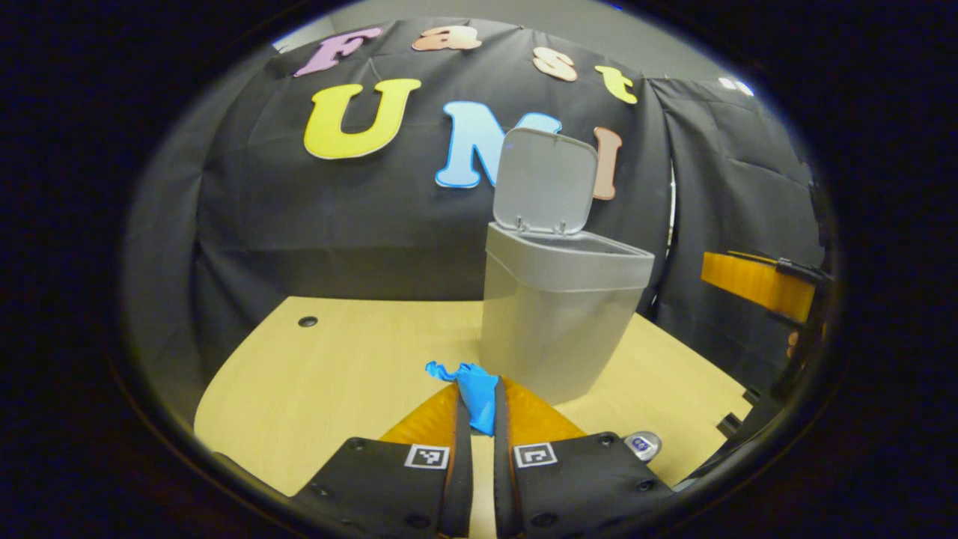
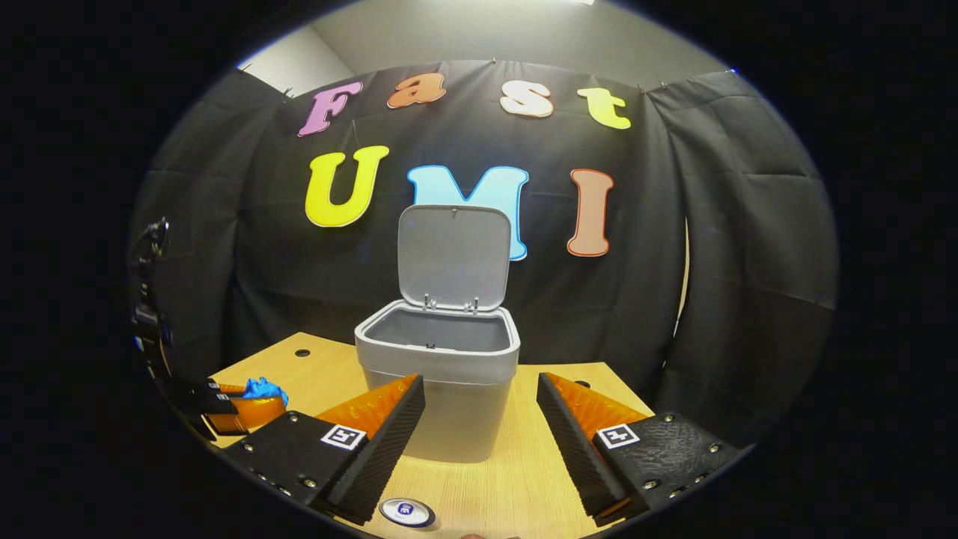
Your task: Press the lid of the desktop garbage bin to open it, pick up the crumpled paper on the desktop and throw it into the bin, then pick up the pop can on the desktop and drop it into the bin, and finally close the garbage bin lid.
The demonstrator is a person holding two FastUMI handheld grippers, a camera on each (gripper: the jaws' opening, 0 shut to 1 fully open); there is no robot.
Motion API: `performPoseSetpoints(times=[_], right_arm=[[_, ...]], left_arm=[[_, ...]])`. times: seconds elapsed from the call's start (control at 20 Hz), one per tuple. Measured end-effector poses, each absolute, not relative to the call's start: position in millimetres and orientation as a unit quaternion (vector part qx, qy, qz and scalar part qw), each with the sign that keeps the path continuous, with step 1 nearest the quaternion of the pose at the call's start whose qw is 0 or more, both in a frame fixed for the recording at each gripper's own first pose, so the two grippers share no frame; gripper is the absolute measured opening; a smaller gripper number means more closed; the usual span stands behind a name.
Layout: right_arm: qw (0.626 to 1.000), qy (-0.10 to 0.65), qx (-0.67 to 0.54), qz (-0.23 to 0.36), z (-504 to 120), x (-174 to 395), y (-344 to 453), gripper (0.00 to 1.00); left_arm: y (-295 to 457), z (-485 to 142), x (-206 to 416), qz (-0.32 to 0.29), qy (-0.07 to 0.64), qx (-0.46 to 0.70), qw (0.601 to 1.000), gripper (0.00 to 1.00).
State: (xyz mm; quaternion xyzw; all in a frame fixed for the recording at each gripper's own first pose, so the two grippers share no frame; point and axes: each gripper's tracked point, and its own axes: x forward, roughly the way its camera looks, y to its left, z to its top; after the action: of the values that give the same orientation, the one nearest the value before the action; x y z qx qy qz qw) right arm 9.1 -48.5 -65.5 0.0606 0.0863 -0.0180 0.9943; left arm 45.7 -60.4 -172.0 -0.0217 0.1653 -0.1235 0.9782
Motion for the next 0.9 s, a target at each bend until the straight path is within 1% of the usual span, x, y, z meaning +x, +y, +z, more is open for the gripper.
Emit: performPoseSetpoints(times=[0.05, 0.45, 0.5, 0.65, 0.9], right_arm=[[0.994, 0.086, 0.062, -0.019, -65.3, 9.9, -49.3, 0.96], [0.992, 0.097, 0.069, -0.044, -71.9, 2.1, -63.1, 0.96], [0.991, 0.099, 0.07, -0.048, -72.2, 1.0, -64.7, 0.96], [0.991, 0.104, 0.062, -0.062, -70.2, -4.6, -70.0, 0.96], [0.988, 0.112, 0.052, -0.089, -70.3, -15.7, -81.6, 0.96]], left_arm=[[-64.9, -163.2, 48.8, -0.129, 0.157, -0.024, 0.979, 0.19], [-90.2, -98.7, 87.3, -0.156, 0.097, -0.068, 0.981, 0.19], [-93.4, -91.6, 94.0, -0.161, 0.09, -0.069, 0.981, 0.17], [-108.4, -63.0, 112.6, -0.174, 0.064, -0.067, 0.98, 0.19], [-136.4, -44.0, 138.9, -0.192, 0.045, -0.07, 0.978, 0.19]])
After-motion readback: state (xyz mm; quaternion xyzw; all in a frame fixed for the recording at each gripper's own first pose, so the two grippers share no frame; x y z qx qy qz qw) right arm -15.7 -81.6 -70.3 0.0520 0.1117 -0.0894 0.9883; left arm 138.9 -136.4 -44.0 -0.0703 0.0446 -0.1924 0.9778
